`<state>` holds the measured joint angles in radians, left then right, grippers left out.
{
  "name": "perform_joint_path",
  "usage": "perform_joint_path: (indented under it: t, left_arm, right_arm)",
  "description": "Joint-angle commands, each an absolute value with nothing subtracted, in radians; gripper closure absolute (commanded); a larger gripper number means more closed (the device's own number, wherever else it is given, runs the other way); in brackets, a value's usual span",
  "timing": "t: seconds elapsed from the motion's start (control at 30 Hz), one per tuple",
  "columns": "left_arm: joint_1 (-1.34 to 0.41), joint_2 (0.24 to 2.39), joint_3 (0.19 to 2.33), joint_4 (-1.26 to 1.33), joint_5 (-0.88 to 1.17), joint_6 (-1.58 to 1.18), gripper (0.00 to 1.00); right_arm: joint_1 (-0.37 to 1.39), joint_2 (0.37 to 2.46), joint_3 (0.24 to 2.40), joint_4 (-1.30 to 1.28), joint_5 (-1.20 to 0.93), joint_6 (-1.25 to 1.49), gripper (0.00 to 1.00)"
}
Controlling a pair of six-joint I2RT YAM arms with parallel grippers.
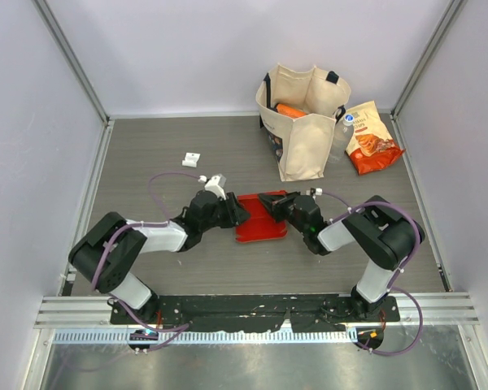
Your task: Fold the paper box
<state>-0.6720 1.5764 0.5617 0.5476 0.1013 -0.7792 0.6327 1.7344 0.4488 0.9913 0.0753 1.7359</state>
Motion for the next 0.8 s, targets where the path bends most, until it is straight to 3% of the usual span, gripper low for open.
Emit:
perform_joint_path:
  t: [0.0,0.2,0.43,0.7,0.77]
  left_arm:
    - [-0.680,1.471,0.503,0.560,0.087,-0.732,0.54]
    - [-0.680,1.313,0.454,0.471,0.042,-0.681,0.50]
    - [-0.675,1.201,0.385,0.391,-0.122,-0.664,0.59]
    - [-0.667,1.246,0.382,0.403,-0.248,-0.680,0.64]
    - [-0.667,1.258,0.377,0.426,-0.238,-0.680,0.58]
  right_arm:
    - [0.664,1.713,0.414,0.977,0.023,1.640,1.00]
    - [0.663,1.723,0.393,1.022,0.017,1.611,1.00]
    - [0.663,1.738,0.376,1.040,0.015,1.585,1.00]
    - [0.664,1.761,0.360,1.089,0.014,1.572,0.99]
    - [0.664,1.764,0.364,1.091,0.014,1.569,1.00]
